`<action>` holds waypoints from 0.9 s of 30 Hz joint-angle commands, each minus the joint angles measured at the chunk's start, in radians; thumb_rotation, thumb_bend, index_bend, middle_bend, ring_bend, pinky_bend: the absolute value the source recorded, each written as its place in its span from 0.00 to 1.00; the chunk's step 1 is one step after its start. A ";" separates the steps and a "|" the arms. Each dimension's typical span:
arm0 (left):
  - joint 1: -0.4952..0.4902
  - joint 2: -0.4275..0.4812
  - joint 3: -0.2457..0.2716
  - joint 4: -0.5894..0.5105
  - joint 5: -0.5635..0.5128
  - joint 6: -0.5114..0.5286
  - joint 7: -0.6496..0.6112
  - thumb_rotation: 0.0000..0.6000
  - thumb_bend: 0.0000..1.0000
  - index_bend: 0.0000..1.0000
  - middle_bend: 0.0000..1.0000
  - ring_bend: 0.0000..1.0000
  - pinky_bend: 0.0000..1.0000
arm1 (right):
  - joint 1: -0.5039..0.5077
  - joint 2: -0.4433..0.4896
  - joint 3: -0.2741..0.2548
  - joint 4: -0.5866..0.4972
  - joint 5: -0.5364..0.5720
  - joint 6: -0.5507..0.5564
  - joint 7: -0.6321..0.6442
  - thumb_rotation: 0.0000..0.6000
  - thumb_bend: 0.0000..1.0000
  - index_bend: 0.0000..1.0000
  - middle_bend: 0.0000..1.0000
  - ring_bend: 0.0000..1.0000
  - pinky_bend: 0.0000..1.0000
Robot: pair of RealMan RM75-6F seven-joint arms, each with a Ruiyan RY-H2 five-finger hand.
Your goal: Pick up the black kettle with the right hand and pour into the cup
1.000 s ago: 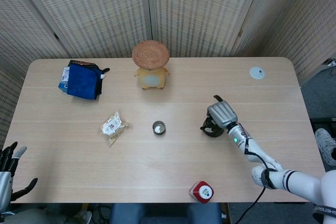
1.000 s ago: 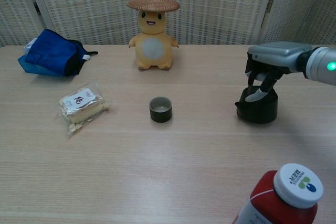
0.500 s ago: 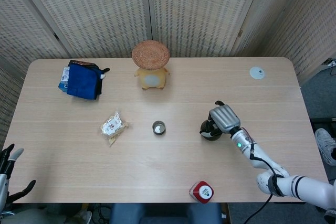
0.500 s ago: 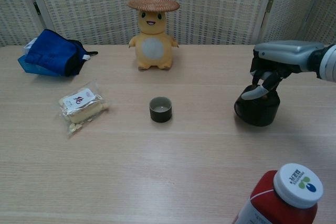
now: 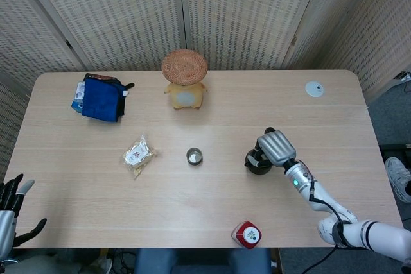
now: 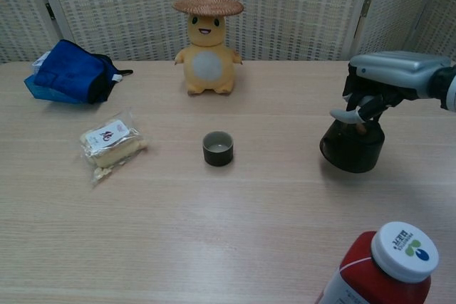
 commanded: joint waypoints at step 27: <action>0.013 -0.005 0.000 0.004 -0.006 0.017 0.001 1.00 0.22 0.12 0.00 0.00 0.00 | 0.178 -0.081 0.077 0.039 0.096 -0.112 -0.215 0.75 0.42 0.98 0.95 0.93 0.54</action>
